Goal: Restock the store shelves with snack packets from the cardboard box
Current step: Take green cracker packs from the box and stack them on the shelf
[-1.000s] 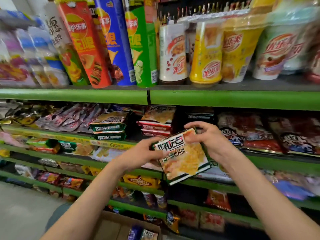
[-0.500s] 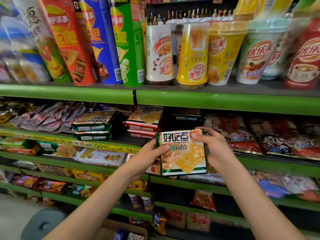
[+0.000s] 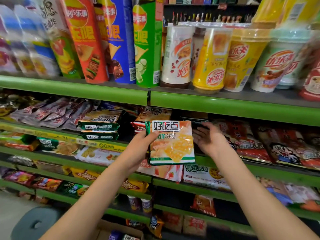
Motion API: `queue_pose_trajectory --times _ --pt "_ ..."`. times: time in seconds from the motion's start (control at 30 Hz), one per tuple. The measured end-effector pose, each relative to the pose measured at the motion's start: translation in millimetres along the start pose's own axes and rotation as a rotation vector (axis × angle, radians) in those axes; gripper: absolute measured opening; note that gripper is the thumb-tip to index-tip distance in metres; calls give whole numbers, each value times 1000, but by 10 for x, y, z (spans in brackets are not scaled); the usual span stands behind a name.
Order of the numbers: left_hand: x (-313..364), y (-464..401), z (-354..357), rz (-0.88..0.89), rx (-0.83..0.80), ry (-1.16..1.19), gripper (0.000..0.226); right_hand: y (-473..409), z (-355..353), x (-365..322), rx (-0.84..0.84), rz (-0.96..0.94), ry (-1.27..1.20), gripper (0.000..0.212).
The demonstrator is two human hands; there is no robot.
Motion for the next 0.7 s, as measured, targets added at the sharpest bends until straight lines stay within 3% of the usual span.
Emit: queue_pose_trajectory --times 0.3,0.4,0.7 --pt "141 94 -320 65 49 -25 23 -656 498 -59 73 -58 -257 23" --pt "162 122 -366 61 68 -7 23 -759 526 -34 136 -62 -249 15" --pt "196 173 -420 62 79 79 24 -943 393 -49 118 -38 -69 24"
Point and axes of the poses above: each hand's wrist, its own y-axis away from the middle knuckle, its own z-axis out of the palm, x = y × z, the point moved 2 cm from there along -y, towards the middle knuckle, and after that the axes turned 2 degrees about -x, right-handed, at the moved point
